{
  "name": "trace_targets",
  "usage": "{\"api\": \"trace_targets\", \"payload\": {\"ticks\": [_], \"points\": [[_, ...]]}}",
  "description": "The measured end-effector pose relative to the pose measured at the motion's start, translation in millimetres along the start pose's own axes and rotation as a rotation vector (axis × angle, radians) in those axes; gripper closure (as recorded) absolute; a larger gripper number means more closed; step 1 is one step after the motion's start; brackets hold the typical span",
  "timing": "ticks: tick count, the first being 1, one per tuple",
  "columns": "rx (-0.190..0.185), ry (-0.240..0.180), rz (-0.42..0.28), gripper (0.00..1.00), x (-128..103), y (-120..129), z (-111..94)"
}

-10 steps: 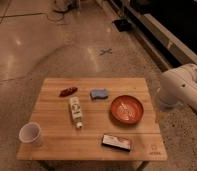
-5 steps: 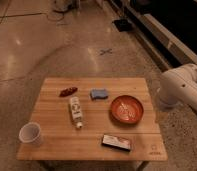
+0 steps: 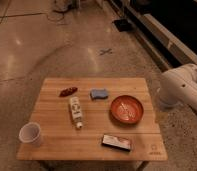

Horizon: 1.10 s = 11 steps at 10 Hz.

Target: Wipe the white sponge on the table

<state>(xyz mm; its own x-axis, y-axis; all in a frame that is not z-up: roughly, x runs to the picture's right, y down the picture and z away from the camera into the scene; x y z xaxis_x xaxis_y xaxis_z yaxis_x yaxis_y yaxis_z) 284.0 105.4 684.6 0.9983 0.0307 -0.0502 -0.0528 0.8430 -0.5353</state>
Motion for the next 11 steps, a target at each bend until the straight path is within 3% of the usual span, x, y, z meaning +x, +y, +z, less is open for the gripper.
{"api": "trace_targets", "payload": {"ticks": [2, 6, 8, 11], "points": [[-0.003, -0.001, -0.014, 0.35, -5.4, -4.8, 4.2], [-0.005, -0.019, -0.159, 0.35, -79.1, -45.7, 25.8], [0.014, -0.034, -0.231, 0.35, -125.7, -73.9, 35.4], [0.031, -0.054, -0.278, 0.35, -171.5, -109.6, 56.4]]}}
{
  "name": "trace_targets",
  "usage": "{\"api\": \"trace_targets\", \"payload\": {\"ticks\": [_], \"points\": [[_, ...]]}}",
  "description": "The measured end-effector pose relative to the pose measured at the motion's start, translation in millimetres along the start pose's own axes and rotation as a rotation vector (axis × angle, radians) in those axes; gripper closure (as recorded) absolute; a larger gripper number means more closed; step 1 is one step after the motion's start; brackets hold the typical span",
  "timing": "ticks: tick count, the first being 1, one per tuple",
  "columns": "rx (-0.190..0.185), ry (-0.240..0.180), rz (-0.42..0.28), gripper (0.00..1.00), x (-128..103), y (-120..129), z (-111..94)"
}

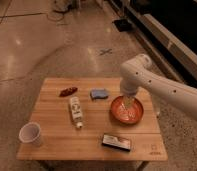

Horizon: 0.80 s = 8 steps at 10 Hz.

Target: Wipe the white sponge on the table

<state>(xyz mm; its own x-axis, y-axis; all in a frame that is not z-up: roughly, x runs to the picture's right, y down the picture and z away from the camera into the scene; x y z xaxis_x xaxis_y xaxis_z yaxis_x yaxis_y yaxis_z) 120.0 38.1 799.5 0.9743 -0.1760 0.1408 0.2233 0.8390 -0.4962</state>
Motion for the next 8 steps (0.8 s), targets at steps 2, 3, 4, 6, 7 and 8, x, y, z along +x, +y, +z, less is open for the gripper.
{"api": "trace_targets", "payload": {"ticks": [2, 3, 4, 6, 7, 8], "points": [[0.002, -0.002, -0.015, 0.35, -11.7, -22.3, 17.8], [0.000, -0.002, -0.028, 0.35, -19.8, -36.1, 28.0], [0.000, -0.005, -0.040, 0.35, -28.7, -46.9, 34.5], [-0.001, -0.023, -0.071, 0.35, -51.2, -65.6, 47.7], [-0.007, -0.032, -0.086, 0.35, -62.8, -73.0, 55.5], [-0.015, -0.037, -0.094, 0.35, -71.3, -77.9, 62.5]]}}
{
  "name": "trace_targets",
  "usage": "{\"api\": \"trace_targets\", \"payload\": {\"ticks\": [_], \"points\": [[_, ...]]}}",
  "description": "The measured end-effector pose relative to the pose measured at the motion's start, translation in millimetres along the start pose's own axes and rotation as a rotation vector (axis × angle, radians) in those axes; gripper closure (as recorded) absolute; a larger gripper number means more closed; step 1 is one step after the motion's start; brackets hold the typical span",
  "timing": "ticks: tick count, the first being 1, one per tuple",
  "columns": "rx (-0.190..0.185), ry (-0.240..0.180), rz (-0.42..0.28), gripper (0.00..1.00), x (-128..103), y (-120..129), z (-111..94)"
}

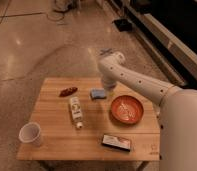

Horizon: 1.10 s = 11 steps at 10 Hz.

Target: Wipe the white sponge on the table

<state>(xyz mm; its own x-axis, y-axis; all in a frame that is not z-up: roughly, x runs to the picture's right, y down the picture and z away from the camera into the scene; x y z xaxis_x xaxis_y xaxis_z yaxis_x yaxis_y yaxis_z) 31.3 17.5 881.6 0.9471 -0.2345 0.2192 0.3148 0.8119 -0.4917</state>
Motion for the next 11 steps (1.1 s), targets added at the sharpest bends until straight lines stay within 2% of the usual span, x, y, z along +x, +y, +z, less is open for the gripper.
{"api": "trace_targets", "payload": {"ticks": [2, 5, 8, 11], "points": [[-0.024, 0.002, -0.014, 0.35, -14.1, -13.4, 23.3], [-0.029, 0.013, -0.018, 0.35, -22.1, -38.7, 51.2], [-0.016, 0.025, 0.037, 0.35, -4.9, -64.0, 69.2], [-0.035, 0.046, 0.096, 0.35, 20.4, -70.3, 83.1]]}}
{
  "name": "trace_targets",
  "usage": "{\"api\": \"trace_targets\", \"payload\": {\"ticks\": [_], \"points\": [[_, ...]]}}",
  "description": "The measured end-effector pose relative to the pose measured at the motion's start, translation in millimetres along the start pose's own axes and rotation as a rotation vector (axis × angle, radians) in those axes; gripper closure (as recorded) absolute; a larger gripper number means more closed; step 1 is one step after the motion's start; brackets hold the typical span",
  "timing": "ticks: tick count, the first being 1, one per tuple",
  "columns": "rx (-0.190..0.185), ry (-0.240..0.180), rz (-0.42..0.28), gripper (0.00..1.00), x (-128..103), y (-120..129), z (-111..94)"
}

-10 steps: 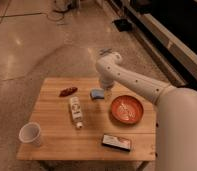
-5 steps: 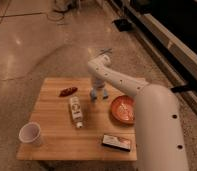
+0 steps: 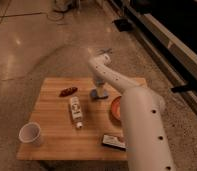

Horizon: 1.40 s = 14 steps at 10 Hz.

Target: Wipe the white sponge on the table

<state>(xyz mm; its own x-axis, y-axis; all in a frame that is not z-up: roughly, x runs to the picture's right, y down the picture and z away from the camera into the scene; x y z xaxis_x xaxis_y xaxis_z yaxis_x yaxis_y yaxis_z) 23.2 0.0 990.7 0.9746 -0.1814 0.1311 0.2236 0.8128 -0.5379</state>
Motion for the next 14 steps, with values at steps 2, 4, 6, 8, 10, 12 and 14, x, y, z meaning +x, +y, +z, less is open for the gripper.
{"api": "trace_targets", "payload": {"ticks": [2, 4, 6, 8, 10, 12, 14], "points": [[-0.040, 0.018, 0.018, 0.35, 9.8, 3.7, 10.7], [-0.074, 0.019, 0.025, 0.35, 11.0, 8.3, 14.4], [-0.095, 0.009, 0.021, 0.48, 5.7, 10.0, 14.9], [-0.099, 0.004, 0.019, 0.67, 4.7, 9.3, 13.5], [-0.097, 0.010, 0.021, 0.87, 9.7, 7.7, 13.6], [-0.094, 0.035, 0.025, 1.00, 21.7, 6.2, 17.4], [-0.087, 0.072, 0.038, 1.00, 45.9, 7.0, 21.9]]}}
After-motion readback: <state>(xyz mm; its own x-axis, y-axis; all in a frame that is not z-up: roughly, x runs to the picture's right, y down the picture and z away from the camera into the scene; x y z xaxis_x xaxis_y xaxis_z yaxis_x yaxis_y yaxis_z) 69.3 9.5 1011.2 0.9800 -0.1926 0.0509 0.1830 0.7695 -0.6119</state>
